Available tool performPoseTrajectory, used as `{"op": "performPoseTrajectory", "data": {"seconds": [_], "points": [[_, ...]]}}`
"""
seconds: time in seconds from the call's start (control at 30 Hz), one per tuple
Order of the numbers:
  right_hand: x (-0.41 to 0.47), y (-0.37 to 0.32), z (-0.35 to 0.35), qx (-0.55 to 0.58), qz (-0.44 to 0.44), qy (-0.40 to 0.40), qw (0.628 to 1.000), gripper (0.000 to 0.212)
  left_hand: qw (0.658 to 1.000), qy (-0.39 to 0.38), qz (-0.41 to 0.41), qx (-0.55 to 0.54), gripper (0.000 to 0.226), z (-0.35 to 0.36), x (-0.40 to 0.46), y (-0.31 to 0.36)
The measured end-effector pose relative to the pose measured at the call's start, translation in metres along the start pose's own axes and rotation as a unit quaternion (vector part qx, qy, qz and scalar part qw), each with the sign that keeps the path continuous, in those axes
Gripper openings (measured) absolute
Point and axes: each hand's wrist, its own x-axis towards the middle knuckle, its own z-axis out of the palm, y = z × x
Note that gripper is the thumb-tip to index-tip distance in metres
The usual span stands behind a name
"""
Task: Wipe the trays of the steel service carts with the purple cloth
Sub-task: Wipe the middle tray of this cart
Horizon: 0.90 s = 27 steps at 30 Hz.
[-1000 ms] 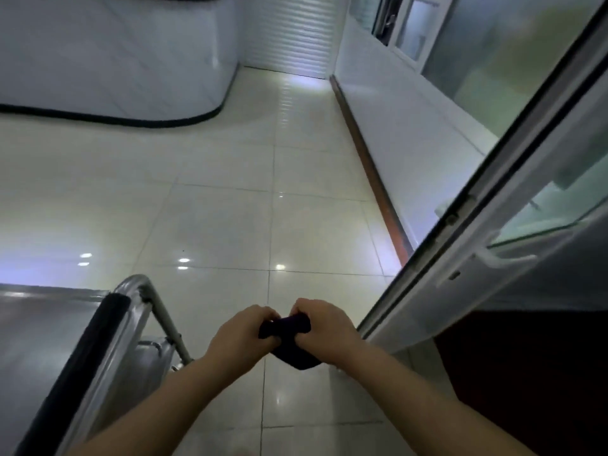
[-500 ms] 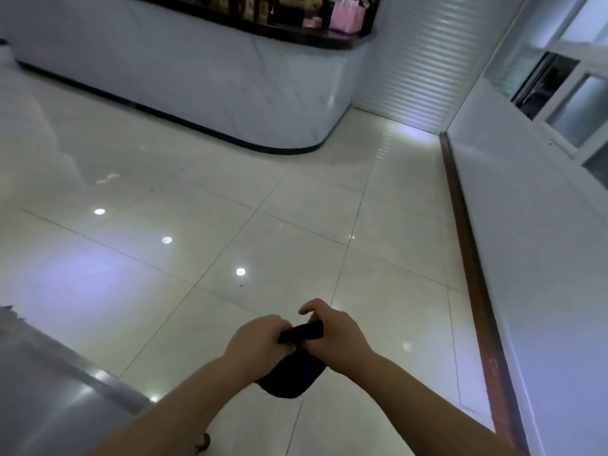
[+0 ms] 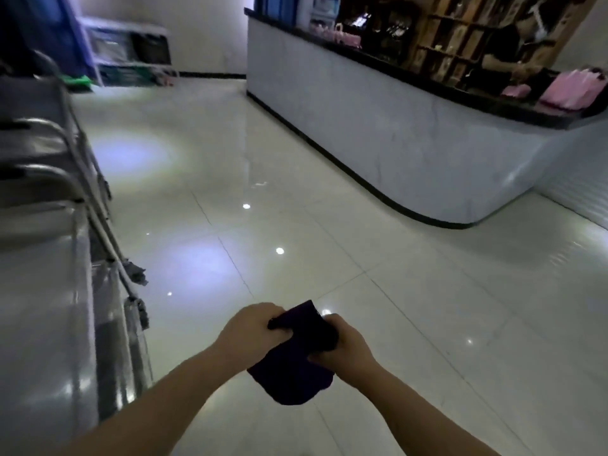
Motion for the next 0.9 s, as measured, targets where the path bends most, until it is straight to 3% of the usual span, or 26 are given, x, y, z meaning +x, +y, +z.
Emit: {"op": "performPoseTrajectory", "data": {"seconds": [0.07,0.2,0.43,0.73,0.9], "points": [[0.050,-0.012,-0.019,-0.028,-0.035,-0.036,0.998,0.028,0.994,0.070,-0.060,-0.063,0.019,-0.016,0.023,-0.003],[0.135,-0.050,-0.036,-0.110,-0.118,-0.092,0.983,0.008,0.964,0.186,-0.147,-0.117,0.012,-0.037,0.051,-0.013],[0.241,-0.115,0.005,-0.246,-0.261,-0.190,0.914,0.016,0.890,0.329,-0.277,-0.151,0.011,-0.063,0.075,-0.053],[0.391,-0.189,0.075,-0.339,-0.312,-0.280,0.842,0.008,0.845,0.355,-0.355,-0.186,0.007,-0.126,0.160,-0.168],[0.467,-0.225,0.099,-0.381,-0.317,-0.297,0.816,0.018,0.836,0.335,-0.384,-0.203,0.007,-0.159,0.209,-0.209]]}}
